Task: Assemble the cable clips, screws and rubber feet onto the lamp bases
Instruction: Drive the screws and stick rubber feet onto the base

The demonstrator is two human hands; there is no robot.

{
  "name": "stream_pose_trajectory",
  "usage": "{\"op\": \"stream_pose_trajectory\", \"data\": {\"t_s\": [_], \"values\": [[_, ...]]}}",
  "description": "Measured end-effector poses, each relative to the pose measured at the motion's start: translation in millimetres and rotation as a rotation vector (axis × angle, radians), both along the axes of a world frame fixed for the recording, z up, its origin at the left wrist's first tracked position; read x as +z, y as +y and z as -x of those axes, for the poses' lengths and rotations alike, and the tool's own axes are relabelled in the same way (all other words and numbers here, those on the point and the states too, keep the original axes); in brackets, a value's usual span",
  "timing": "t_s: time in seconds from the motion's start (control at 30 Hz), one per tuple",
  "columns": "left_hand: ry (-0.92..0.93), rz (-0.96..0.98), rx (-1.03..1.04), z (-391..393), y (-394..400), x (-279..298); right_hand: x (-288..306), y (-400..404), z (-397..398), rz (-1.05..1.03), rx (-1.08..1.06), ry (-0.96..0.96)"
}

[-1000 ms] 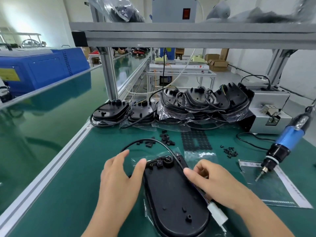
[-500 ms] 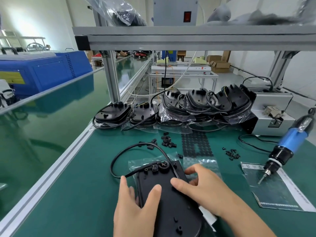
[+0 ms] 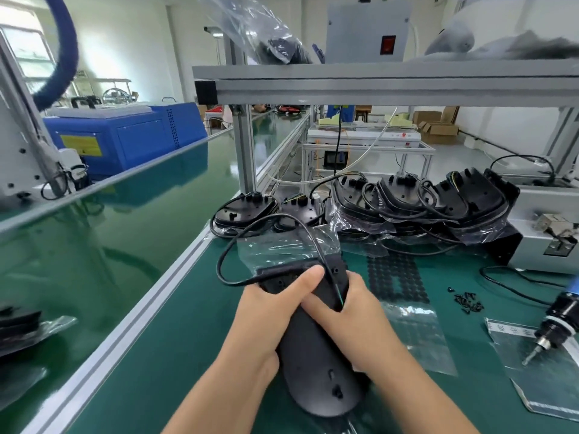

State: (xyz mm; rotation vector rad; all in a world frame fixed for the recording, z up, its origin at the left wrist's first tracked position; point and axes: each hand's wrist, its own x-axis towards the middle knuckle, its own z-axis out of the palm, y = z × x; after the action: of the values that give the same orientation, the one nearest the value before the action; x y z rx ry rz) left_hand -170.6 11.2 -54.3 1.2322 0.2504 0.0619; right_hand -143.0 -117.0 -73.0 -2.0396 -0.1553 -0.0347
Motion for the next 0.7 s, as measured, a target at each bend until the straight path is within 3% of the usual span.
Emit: {"op": "stream_pose_trajectory", "data": {"t_s": [0.27,0.5,0.7], "values": [[0.087,0.096,0.105,-17.0,27.6,-8.6,-9.2,39.8,2.2,0.319,-0.088,-0.269],[0.042,0.087,0.196,-19.8,40.7,-24.0,-10.2,40.0,4.6,0.306,-0.229,-0.523],[0.063,0.12,0.166,-25.5,44.3,-24.9,-13.0,48.8,11.1,0.326,-0.049,-0.742]]}}
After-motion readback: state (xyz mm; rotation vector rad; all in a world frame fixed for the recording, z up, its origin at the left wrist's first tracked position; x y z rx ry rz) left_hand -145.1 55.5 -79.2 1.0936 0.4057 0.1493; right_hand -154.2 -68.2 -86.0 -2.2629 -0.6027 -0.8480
